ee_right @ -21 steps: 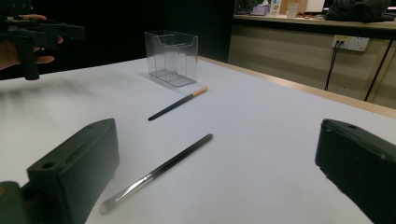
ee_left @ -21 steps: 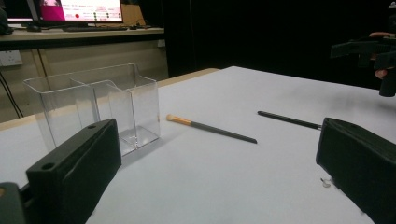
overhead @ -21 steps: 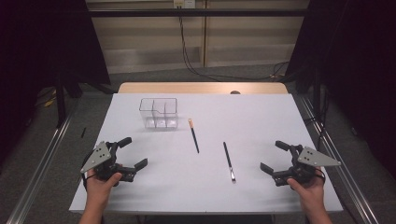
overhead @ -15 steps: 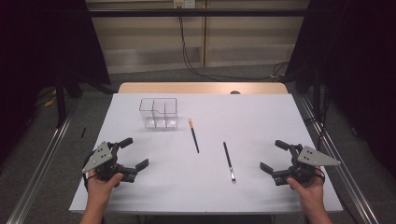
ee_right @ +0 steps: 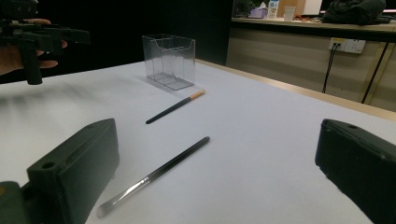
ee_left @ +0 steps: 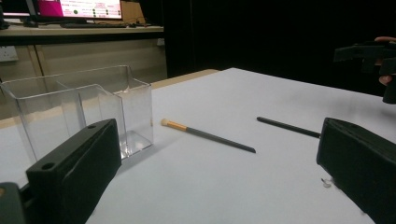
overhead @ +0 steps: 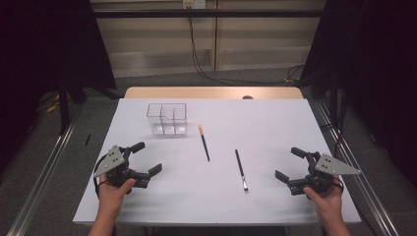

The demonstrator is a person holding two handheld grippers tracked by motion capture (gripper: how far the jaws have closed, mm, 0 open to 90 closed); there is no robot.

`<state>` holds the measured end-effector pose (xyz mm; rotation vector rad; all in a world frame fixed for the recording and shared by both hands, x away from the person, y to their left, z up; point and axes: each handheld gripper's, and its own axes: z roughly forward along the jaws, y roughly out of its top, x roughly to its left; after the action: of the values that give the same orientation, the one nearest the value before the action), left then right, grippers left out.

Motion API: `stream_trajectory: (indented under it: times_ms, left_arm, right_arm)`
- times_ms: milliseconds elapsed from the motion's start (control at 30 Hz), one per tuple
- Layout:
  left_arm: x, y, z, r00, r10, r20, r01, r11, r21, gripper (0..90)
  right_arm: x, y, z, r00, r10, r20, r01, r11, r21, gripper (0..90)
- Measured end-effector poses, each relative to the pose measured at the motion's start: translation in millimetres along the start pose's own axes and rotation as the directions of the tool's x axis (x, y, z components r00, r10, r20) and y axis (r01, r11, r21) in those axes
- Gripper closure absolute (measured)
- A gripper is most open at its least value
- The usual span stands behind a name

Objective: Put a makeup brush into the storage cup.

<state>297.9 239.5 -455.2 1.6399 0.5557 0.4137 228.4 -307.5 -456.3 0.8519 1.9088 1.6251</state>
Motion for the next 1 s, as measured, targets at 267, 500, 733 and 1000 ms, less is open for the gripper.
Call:
stream_trajectory:
  times_ms: [267,500,733,1000]
  left_arm:
    - [0.8,7.8,16.1,1.0000,0.002,0.005,-0.002,1.0000,0.002,0.0]
    - [-0.1,13.7,31.3,0.9999,-0.009,0.008,0.009,0.9999,-0.012,0.0]
    - [-4.2,15.4,46.7,0.9997,-0.010,0.021,0.010,0.9999,0.003,0.0]
    - [-6.9,15.0,64.5,0.9995,-0.002,0.033,0.001,0.9999,0.016,0.0]
  right_arm:
    - [-0.6,-0.2,-0.4,1.0000,0.003,0.001,-0.003,1.000,0.001,0.0]
    - [-1.6,-0.4,-0.2,1.0000,0.003,0.002,-0.003,1.000,0.000,0.0]
    - [0.2,0.1,1.7,1.0000,-0.007,-0.004,0.007,1.000,0.006,0.0]
    - [-1.3,0.6,2.4,1.0000,-0.008,-0.003,0.008,1.000,0.002,0.0]
